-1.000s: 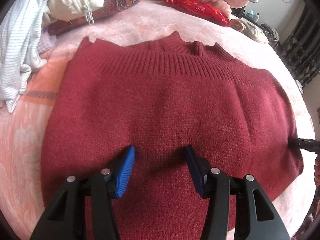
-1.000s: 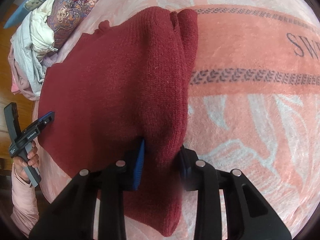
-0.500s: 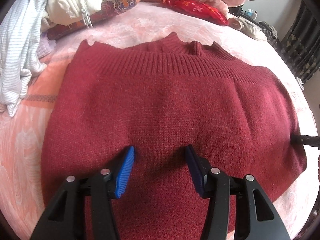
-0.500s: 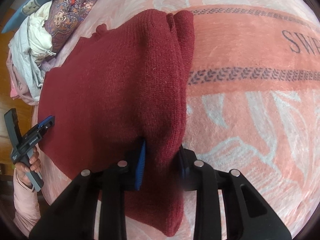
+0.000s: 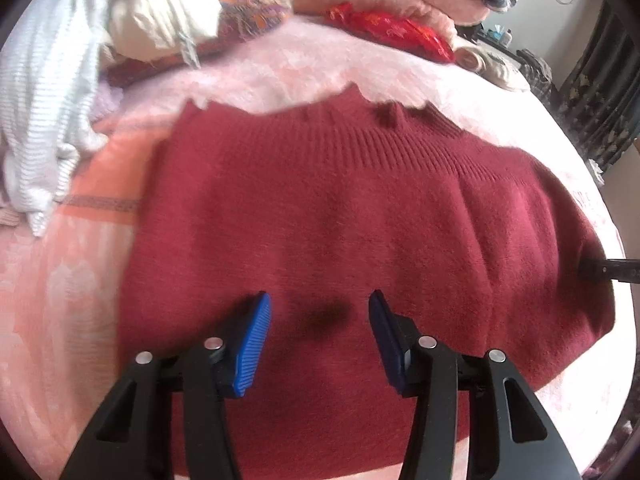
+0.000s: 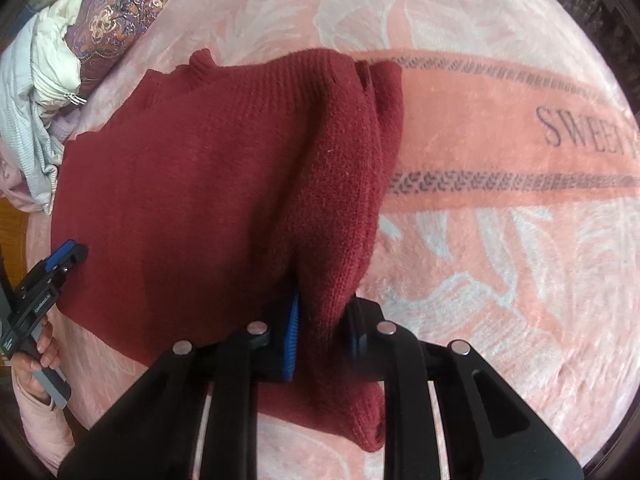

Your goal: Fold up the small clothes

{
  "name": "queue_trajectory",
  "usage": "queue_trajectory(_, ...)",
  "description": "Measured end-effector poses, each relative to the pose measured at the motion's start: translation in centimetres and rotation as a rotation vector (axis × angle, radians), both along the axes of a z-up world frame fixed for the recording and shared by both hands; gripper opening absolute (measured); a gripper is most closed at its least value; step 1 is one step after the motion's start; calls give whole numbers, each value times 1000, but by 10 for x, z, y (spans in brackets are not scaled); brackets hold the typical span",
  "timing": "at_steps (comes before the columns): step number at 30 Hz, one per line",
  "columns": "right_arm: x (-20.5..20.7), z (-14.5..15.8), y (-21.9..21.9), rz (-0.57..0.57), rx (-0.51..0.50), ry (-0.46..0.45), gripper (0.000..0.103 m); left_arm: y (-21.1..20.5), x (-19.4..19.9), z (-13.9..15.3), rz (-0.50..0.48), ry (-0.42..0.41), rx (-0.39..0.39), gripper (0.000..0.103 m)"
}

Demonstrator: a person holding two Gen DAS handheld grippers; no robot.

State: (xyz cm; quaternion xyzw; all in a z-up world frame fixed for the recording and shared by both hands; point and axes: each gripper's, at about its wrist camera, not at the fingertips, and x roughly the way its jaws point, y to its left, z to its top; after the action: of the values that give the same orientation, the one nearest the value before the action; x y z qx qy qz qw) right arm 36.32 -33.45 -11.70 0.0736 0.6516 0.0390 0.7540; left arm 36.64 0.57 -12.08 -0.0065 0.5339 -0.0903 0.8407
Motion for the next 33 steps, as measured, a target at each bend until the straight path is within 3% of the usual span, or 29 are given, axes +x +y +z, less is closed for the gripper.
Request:
queue_trajectory(4,0,2,10,-11,-45,2,18,22,11,-2,31,-11,40,50)
queue_trajectory(7,-2,6,13,-36,-45,1,18,44,25,-27,72,57,-58,48)
queue_trajectory(10,0,19,25,-45,-47,-19,18,54,27,-24,91,75,-128,46)
queue_trajectory(13,2,36,45,-21,-55,-46,17,63,25,-18,117,82,-167,38)
queue_trajectory(21,1,64,124,134,-43,-115,17,78,10,-10,94,67,-199,38)
queue_trajectory(25,0,59,165,212,-42,-114,17,85,6,-7,102,67,-224,38)
queue_trajectory(29,1,33,190,256,-66,-81,18,86,4,-8,109,69,-230,38)
queue_trajectory(31,0,23,194,276,-65,-57,22,84,4,-10,108,68,-222,38)
queue_trajectory(33,-5,17,195,276,5,-37,37,82,5,-10,106,64,-209,39)
